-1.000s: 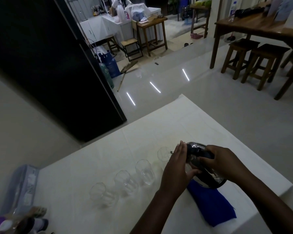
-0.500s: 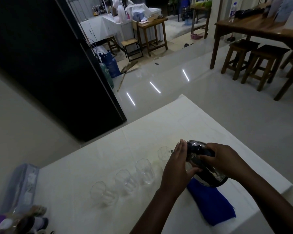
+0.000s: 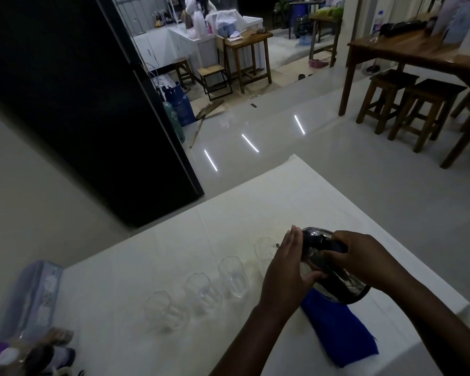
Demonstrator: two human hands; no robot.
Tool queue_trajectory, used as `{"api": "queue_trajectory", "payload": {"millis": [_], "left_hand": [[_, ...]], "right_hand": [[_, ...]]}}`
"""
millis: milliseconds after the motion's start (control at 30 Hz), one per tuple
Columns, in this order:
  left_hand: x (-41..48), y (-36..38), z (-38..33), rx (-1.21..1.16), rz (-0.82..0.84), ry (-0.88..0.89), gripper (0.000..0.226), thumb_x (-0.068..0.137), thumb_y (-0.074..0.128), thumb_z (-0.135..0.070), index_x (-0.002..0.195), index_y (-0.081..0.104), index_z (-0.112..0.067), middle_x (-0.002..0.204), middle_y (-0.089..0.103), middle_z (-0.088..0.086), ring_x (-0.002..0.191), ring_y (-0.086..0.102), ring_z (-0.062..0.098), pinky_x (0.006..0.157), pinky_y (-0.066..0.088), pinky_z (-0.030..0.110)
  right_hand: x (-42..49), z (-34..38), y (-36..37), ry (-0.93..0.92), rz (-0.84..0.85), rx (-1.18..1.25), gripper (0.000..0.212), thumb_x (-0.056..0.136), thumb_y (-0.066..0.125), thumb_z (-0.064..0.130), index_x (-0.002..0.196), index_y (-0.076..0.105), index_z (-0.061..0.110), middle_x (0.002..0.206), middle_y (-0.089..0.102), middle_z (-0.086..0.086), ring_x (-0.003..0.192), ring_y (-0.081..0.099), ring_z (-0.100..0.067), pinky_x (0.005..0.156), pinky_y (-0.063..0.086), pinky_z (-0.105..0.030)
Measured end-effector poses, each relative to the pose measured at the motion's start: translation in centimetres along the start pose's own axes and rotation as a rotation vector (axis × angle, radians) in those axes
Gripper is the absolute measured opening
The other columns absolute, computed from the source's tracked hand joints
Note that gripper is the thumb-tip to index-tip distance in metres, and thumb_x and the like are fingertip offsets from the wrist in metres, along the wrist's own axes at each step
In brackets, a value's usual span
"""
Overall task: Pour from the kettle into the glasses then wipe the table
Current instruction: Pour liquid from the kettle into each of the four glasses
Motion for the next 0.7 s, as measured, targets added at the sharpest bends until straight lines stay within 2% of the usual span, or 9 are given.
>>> {"api": "queue_trajectory", "payload": {"millis": [100, 300, 500, 567, 633, 700], "left_hand": [[-0.06, 0.03, 0.09, -0.003, -0.003, -0.001, 0.092, 0.083, 0.068, -0.043, 0.150, 0.008, -0.023, 0.158, 0.008, -0.007, 0.142, 0.004, 0.005, 0.113, 0.020, 0.028], [-0.14, -0.17, -0.04, -0.013, 0.001, -0.014, 0.091, 0.083, 0.069, -0.040, 0.150, 0.009, -0.022, 0.158, 0.008, -0.006, 0.142, 0.004, 0.006, 0.114, 0.020, 0.029], [-0.16, -0.34, -0.32, -0.030, 0.006, -0.023, 0.091, 0.083, 0.068, -0.041, 0.150, 0.009, -0.022, 0.158, 0.008, -0.007, 0.142, 0.005, 0.006, 0.114, 0.020, 0.030], [-0.17, -0.37, -0.33, -0.039, 0.003, -0.021, 0.091, 0.083, 0.069, -0.041, 0.150, 0.010, -0.022, 0.158, 0.009, -0.007, 0.142, 0.006, 0.006, 0.114, 0.020, 0.029], [-0.20, -0.40, -0.40, -0.048, 0.000, -0.022, 0.091, 0.082, 0.065, -0.047, 0.150, 0.010, -0.022, 0.157, 0.009, -0.007, 0.142, 0.006, 0.006, 0.113, 0.021, 0.029], [-0.26, -0.45, -0.57, -0.053, -0.003, -0.030, 0.095, 0.075, 0.049, -0.067, 0.149, 0.010, -0.023, 0.157, 0.009, -0.007, 0.141, 0.006, 0.005, 0.113, 0.020, 0.027]], "right_hand": [[0.06, 0.10, 0.00, -0.002, -0.003, -0.020, 0.013, 0.083, 0.064, 0.027, 0.083, 0.053, 0.032, 0.065, 0.049, 0.020, 0.064, 0.047, 0.004, 0.054, 0.029, -0.014], [0.03, 0.30, -0.07, -0.009, 0.005, -0.027, 0.014, 0.083, 0.065, 0.027, 0.083, 0.052, 0.033, 0.065, 0.048, 0.021, 0.063, 0.046, 0.004, 0.054, 0.029, -0.014], [0.02, 0.79, -0.44, -0.019, 0.009, -0.049, 0.029, 0.083, 0.064, 0.026, 0.067, 0.044, 0.040, 0.063, 0.049, 0.017, 0.062, 0.046, 0.002, 0.053, 0.029, -0.016], [0.04, 0.78, -0.44, -0.020, 0.012, -0.051, 0.025, 0.083, 0.064, 0.026, 0.069, 0.047, 0.039, 0.063, 0.049, 0.017, 0.062, 0.046, 0.002, 0.053, 0.029, -0.016], [0.06, 0.66, -0.41, -0.019, 0.018, -0.058, 0.014, 0.083, 0.064, 0.026, 0.079, 0.052, 0.032, 0.065, 0.050, 0.016, 0.063, 0.048, 0.001, 0.053, 0.031, -0.016], [0.13, 0.54, -0.40, -0.021, 0.020, -0.060, 0.012, 0.083, 0.064, 0.025, 0.081, 0.053, 0.030, 0.066, 0.051, 0.015, 0.064, 0.050, -0.001, 0.054, 0.032, -0.017]]}}
Point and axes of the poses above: each hand's wrist, its own x-axis towards the middle knuckle, its own y-axis out of the palm, z = x × y, the point moved 2 cm from there along x, towards the middle knuckle
